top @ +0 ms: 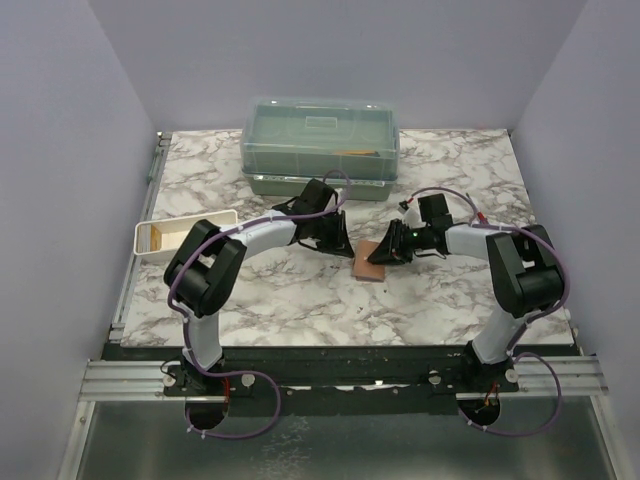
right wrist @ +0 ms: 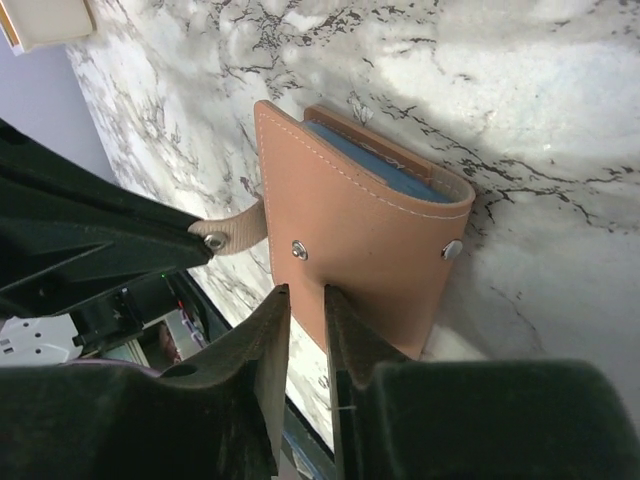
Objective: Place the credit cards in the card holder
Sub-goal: Close the card holder at the center of the board.
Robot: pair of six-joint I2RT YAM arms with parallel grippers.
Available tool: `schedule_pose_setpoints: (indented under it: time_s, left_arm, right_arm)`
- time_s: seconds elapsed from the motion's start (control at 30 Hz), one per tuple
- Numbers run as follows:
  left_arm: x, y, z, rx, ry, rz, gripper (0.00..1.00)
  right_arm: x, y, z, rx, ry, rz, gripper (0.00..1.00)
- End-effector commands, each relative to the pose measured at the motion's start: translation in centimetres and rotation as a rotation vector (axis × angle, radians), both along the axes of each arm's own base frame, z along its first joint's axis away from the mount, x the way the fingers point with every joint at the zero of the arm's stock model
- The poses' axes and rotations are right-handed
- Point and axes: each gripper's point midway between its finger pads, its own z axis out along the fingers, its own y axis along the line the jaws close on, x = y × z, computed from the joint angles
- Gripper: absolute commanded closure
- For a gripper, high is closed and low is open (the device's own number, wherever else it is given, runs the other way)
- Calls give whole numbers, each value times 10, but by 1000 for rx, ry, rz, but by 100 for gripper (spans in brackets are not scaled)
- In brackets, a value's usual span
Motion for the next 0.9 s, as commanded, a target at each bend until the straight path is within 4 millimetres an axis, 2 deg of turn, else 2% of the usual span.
schedule_pose_setpoints:
  time_s: [0.0, 0.2, 0.53, 0.67, 0.87]
  left_arm:
    - [-4, -28, 29, -115, -17, -74, 100]
    - [-8, -40, 22, -118, 4, -102, 100]
    - [-5, -38, 3, -76, 31, -97, 100]
    - [-3, -37, 2, -59, 25, -92, 100]
    - [1, -38, -1, -30, 34, -87, 100]
  right_arm:
    - [-3, -10, -32, -126, 32, -19, 78]
    - [4, -12, -29, -150, 24, -45, 85]
    - [12, -18, -13, -196, -8, -70, 84]
    - [14, -23, -20, -232, -4, -67, 83]
    - [10, -18, -37, -209, 32, -47, 84]
